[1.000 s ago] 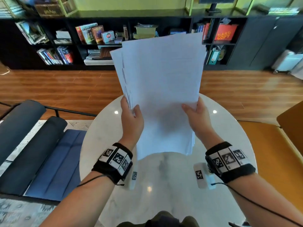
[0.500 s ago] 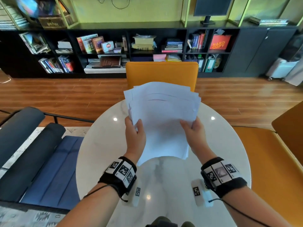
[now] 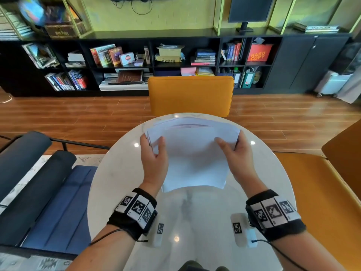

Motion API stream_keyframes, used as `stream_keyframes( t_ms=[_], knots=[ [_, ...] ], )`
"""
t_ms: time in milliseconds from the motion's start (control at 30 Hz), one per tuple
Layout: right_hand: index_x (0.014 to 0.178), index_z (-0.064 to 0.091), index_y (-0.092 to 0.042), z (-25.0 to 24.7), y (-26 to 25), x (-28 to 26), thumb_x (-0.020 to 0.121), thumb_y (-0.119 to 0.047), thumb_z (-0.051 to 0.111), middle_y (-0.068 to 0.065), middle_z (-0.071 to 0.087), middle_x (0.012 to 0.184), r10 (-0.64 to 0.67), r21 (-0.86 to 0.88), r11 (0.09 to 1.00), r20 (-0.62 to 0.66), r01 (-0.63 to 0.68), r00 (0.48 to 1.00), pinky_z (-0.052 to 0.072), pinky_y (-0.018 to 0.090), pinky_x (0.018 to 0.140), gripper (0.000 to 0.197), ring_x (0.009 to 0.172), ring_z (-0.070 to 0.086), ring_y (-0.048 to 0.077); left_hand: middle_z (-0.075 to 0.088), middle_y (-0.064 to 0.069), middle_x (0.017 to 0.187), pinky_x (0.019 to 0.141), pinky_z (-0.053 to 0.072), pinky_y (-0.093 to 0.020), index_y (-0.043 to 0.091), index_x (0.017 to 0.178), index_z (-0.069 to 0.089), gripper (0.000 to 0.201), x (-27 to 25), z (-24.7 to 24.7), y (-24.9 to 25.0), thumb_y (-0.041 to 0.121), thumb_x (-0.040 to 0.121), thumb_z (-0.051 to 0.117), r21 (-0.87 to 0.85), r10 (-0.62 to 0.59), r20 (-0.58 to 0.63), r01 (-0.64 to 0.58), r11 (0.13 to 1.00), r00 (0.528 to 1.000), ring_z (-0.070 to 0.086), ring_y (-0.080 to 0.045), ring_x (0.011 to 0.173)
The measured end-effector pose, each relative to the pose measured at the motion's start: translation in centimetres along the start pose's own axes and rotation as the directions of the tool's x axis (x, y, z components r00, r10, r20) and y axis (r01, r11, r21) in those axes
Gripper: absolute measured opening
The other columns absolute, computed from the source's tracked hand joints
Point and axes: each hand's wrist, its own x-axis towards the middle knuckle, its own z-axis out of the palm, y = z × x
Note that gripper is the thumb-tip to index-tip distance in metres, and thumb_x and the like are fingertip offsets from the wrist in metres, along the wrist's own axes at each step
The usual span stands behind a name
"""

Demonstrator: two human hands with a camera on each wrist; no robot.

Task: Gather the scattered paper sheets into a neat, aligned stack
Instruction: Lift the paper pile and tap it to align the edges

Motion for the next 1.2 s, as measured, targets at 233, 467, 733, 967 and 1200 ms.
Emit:
stream_keyframes(
  t_ms=[233, 467, 733, 967, 1200],
  knots=[
    [0.103, 0.065, -0.026, -0.4, 2.5, -0.7, 0.075, -0.026, 0.077, 0.003, 0.074, 0.102, 0.220, 0.015, 0.975, 0.007, -0.220, 0.976, 0.058, 0.040, 0.083, 0.031, 0.097, 0.071, 0.023, 0.056, -0.001, 0.128, 0.108, 0.041, -0.040, 0.018, 0.129, 0.041, 0.042, -1.1, 0.2, -2.2, 0.029, 0.092, 0.057, 0.030, -0.158, 0.184, 0.155, 0.987, 0.970, 0.051, -0.018, 0.124],
    [0.114, 0.060, -0.021, -0.9, 3.7, -1.0, 0.072, -0.026, 0.080, 0.004, 0.072, 0.111, 0.245, 0.022, 0.969, 0.058, -0.247, 0.968, 0.057, 0.037, 0.083, 0.047, 0.099, 0.071, 0.019, 0.059, 0.005, 0.118, 0.098, 0.049, -0.039, 0.029, 0.120, 0.040, 0.029, -1.3, 0.3, -3.2, 0.027, 0.094, 0.054, 0.015, -0.213, 0.209, 0.215, 0.977, 0.954, 0.058, -0.017, 0.112],
    [0.145, 0.024, -0.016, -1.6, 3.7, 0.5, 0.070, -0.032, 0.080, 0.009, 0.052, 0.132, 0.289, -0.270, 0.921, -0.010, -0.281, 0.957, 0.050, 0.033, 0.093, 0.095, 0.124, 0.052, 0.024, 0.057, 0.016, 0.090, 0.067, 0.044, -0.006, 0.024, 0.105, 0.046, 0.016, -0.9, 0.7, -3.4, 0.011, 0.096, 0.046, 0.150, -0.078, 0.139, 0.057, 0.987, 0.987, 0.058, -0.005, 0.083],
    [0.145, 0.033, -0.025, -1.0, -3.1, 2.0, 0.074, -0.030, 0.077, -0.007, 0.048, 0.136, -0.070, -0.509, 0.847, 0.181, 0.154, 0.981, 0.029, 0.010, 0.102, 0.084, 0.124, 0.041, -0.003, 0.065, -0.011, 0.097, 0.069, 0.038, -0.017, 0.001, 0.110, 0.057, 0.020, 2.1, 0.6, -0.1, 0.010, 0.094, 0.049, 0.337, 0.256, 0.371, -0.386, 0.859, 0.893, 0.057, -0.020, 0.084],
    [0.091, 0.073, -0.015, 1.1, -4.0, 1.1, 0.083, -0.013, 0.069, 0.010, 0.075, 0.090, 0.027, -0.237, 0.971, 0.264, 0.038, 0.964, 0.056, 0.039, 0.077, 0.010, 0.083, 0.070, 0.024, 0.064, -0.002, 0.085, 0.072, 0.048, -0.045, 0.006, 0.091, 0.062, 0.011, 2.5, 1.2, 2.4, 0.015, 0.086, 0.063, 0.292, 0.413, 0.517, -0.608, 0.739, 0.750, 0.062, -0.027, 0.079]
  ],
)
